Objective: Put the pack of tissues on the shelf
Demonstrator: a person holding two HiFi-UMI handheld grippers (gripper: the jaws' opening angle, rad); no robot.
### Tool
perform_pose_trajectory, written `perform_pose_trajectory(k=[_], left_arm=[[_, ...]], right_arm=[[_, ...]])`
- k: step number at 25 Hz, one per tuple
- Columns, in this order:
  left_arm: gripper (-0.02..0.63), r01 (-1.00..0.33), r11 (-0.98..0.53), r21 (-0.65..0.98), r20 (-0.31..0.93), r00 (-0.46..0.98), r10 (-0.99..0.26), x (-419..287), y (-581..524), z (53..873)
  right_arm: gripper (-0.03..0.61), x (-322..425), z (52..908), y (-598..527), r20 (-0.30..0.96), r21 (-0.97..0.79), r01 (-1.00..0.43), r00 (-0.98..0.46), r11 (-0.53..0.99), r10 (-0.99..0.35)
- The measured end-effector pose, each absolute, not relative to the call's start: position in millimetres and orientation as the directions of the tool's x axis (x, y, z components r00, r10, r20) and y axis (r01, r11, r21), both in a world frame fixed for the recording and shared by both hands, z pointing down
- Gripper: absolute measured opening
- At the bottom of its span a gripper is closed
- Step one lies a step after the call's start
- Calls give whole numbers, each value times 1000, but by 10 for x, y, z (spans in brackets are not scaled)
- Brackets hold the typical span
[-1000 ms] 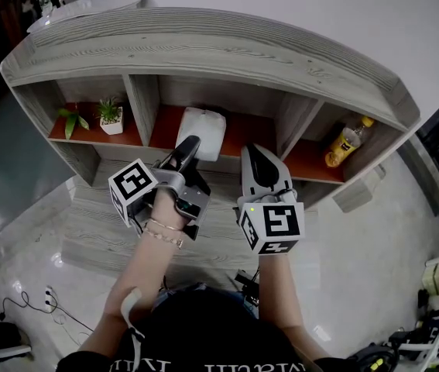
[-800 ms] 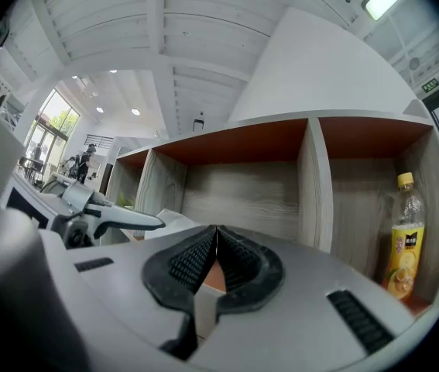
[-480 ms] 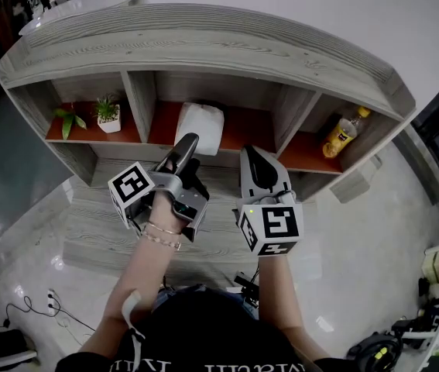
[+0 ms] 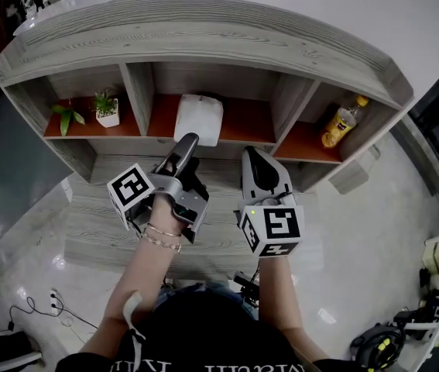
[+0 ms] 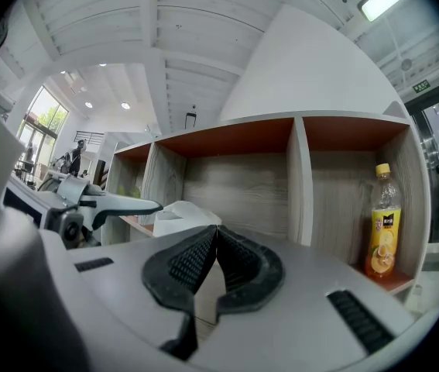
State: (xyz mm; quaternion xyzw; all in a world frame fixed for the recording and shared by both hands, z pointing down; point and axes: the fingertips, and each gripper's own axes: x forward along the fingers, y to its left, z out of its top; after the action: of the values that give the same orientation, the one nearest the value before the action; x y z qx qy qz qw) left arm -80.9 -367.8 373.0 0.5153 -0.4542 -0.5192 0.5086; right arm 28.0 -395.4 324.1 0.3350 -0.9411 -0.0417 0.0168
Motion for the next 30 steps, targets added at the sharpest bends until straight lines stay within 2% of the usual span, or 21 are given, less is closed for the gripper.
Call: perform_pose_trajectory(k=[7,12,18,30], left_arm=[[343,72,-33,997,-37,44,-998,-792,-3605,3865],[302,68,3,998,-1,47,-999,-786,-3597,3956],[220,64,9,998,7,37,-999,-886,-3714,4054],[219,64,20,998,17,43,-999,-952,-3876,4059]], right_arm=[[17,276,3259,-3910,8,91,-631,-773,771,-634],[17,251,3276,-3917,15,96,-627,-776,773,-631],[17,235,3258,-3954,18,105,-619,-782,779,-623],[17,212,3193,-4083,4,113,-620,-781,777,-624]])
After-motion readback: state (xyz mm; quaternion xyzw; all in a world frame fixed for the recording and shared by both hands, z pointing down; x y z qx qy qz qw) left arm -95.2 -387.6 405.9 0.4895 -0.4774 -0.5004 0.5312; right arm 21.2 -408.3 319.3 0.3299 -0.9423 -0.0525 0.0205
